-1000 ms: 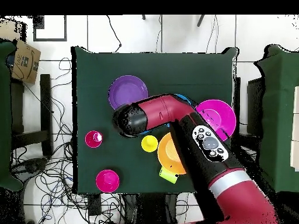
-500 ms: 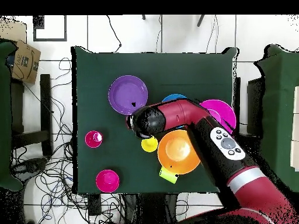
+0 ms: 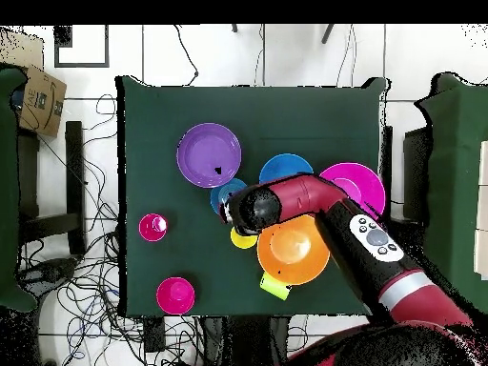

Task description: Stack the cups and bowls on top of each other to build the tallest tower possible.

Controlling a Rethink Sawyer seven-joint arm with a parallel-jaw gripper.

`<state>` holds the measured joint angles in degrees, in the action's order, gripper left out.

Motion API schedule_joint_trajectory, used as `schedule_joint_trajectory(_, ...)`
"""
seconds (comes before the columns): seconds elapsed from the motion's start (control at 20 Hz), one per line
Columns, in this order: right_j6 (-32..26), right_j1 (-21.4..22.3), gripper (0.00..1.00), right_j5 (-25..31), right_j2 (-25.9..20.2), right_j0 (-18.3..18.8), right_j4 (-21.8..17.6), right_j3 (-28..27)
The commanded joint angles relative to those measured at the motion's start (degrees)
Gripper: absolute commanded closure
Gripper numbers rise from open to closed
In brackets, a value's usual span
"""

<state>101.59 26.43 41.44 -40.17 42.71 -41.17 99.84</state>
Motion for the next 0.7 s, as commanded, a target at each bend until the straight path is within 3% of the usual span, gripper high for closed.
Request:
schedule_joint_trajectory(0.05,-14.54,-3.01,0.00,2.24,-0.32,-1.73,-4.89,-2.66)
schedule_joint_trajectory(0.4,-8.34,-0.74,0.00,-0.23,1.56,-3.15,-6.33,-3.27)
schedule_joint_trajectory(0.7,-2.23,3.22,0.00,-0.29,2.59,-3.93,-3.93,-2.46)
